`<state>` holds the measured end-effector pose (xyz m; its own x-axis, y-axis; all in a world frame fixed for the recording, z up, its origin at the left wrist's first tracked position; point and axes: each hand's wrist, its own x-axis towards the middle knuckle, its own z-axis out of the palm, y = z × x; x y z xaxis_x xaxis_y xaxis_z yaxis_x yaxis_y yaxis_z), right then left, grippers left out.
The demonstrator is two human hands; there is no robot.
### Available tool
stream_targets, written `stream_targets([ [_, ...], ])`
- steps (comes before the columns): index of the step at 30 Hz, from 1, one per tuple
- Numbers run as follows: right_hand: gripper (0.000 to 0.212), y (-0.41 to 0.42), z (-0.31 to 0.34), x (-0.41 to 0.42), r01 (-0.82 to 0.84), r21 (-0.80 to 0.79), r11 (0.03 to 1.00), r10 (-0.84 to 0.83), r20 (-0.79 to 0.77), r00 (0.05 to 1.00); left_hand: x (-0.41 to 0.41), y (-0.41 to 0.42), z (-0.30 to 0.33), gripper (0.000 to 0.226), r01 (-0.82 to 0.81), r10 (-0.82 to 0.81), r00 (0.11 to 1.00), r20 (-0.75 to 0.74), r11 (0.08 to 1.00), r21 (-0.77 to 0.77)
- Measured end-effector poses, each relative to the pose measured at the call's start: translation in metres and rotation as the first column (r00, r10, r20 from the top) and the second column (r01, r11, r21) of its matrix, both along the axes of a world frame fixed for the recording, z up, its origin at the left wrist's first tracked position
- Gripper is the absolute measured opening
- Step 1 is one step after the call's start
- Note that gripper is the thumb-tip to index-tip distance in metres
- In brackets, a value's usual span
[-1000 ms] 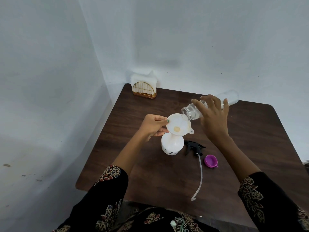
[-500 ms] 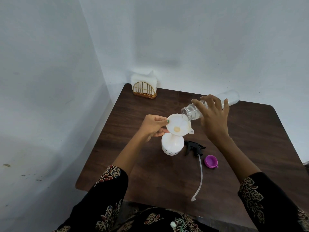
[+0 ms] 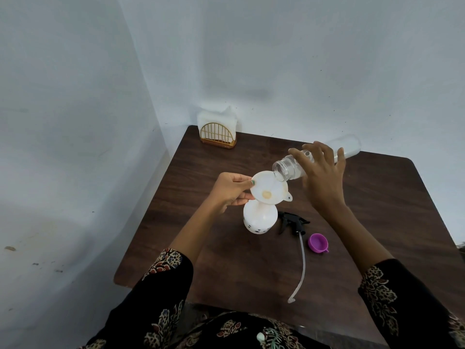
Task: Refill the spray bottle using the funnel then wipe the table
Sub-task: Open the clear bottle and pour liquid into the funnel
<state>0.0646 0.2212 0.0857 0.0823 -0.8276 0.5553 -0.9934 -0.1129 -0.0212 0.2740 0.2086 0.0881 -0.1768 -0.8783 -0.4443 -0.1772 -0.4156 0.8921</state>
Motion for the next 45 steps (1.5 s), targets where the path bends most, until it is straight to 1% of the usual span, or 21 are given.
stream_targets([
  [16, 0.067, 0.001, 0.001, 0.002, 0.011, 0.018, 1.000, -0.011, -0.004, 1.000, 0.000, -0.001, -0.001, 0.023, 0.009, -0.009, 1.000, 0.019, 1.000, -0.004],
  [19, 0.069, 0.004, 0.001, 0.004, 0.020, 0.039, 0.999, -0.022, 0.056, 0.998, 0.001, -0.001, -0.001, 0.024, 0.017, -0.017, 1.000, 0.019, 1.000, -0.001],
  [22, 0.065, 0.005, 0.004, 0.006, 0.010, 0.078, 0.997, -0.025, 0.202, 0.979, 0.000, -0.002, -0.001, 0.023, 0.022, -0.022, 1.000, 0.019, 1.000, 0.004],
  [24, 0.058, 0.006, 0.008, 0.007, 0.002, 0.110, 0.994, -0.040, 0.339, 0.940, 0.000, -0.003, -0.001, 0.022, 0.025, -0.025, 0.999, 0.021, 1.000, 0.008],
  [26, 0.057, 0.005, 0.012, 0.007, 0.014, 0.162, 0.987, -0.090, 0.471, 0.878, -0.001, -0.003, -0.001, 0.020, 0.031, -0.031, 0.999, 0.026, 1.000, 0.008],
  [29, 0.058, 0.003, 0.015, 0.004, 0.011, 0.228, 0.974, -0.149, 0.598, 0.788, -0.003, -0.004, -0.001, 0.018, 0.041, -0.041, 0.999, 0.033, 0.999, 0.003],
  [32, 0.054, 0.002, 0.018, 0.002, -0.017, 0.202, 0.979, -0.129, 0.688, 0.714, -0.002, -0.005, 0.001, 0.020, 0.062, -0.062, 0.997, 0.039, 0.998, 0.003],
  [35, 0.055, 0.000, 0.026, 0.002, -0.031, 0.150, 0.988, -0.097, 0.769, 0.632, -0.003, -0.006, 0.006, 0.022, 0.064, -0.063, 0.996, 0.060, 0.998, -0.009],
  [37, 0.055, 0.000, 0.037, 0.003, -0.026, 0.092, 0.995, -0.060, 0.816, 0.575, -0.005, -0.009, 0.010, 0.032, 0.066, -0.060, 0.994, 0.086, 0.995, -0.069],
  [40, 0.056, -0.001, 0.057, 0.008, -0.029, -0.003, 1.000, 0.017, 0.856, 0.517, -0.010, -0.014, 0.022, 0.044, 0.098, -0.070, 0.990, 0.120, 0.963, -0.252],
  [42, 0.058, -0.001, 0.072, 0.014, -0.034, -0.043, 0.999, 0.054, 0.866, 0.498, -0.017, -0.016, 0.034, 0.049, 0.133, -0.094, 0.988, 0.123, 0.921, -0.367],
  [45, 0.057, -0.003, 0.092, 0.025, -0.059, -0.100, 0.993, 0.116, 0.860, 0.497, -0.030, -0.018, 0.055, 0.065, 0.204, -0.150, 0.977, 0.151, 0.863, -0.462],
])
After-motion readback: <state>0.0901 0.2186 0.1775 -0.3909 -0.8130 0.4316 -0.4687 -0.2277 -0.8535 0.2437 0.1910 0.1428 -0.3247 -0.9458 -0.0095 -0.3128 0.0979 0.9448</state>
